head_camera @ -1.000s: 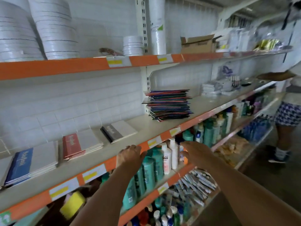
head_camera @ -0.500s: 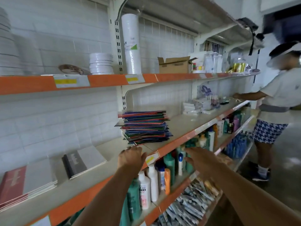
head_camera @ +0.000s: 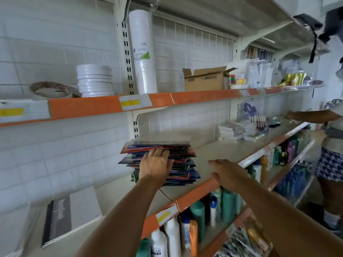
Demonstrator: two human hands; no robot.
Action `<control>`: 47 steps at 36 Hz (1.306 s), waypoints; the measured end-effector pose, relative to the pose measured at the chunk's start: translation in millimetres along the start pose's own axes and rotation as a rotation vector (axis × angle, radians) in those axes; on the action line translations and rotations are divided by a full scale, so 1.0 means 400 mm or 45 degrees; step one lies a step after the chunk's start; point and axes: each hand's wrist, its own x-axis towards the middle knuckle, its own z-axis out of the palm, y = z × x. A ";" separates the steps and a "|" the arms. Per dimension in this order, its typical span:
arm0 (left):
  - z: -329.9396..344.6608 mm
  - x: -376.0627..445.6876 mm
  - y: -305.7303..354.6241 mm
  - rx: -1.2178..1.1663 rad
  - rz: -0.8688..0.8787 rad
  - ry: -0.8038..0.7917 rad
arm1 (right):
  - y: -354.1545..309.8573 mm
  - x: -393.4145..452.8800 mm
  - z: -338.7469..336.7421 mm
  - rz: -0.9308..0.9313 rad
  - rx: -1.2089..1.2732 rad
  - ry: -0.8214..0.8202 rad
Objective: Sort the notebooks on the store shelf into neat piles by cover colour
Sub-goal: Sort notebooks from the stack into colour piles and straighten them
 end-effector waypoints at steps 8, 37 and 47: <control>-0.007 0.135 0.138 -0.013 -0.075 0.068 | 0.101 0.148 0.020 -0.146 -0.006 0.047; 0.001 0.190 0.165 0.258 -0.441 -0.164 | 0.058 0.369 0.027 -0.491 0.442 0.326; -0.006 0.194 0.109 0.281 -0.489 -0.006 | -0.004 0.397 0.021 -0.555 0.469 0.118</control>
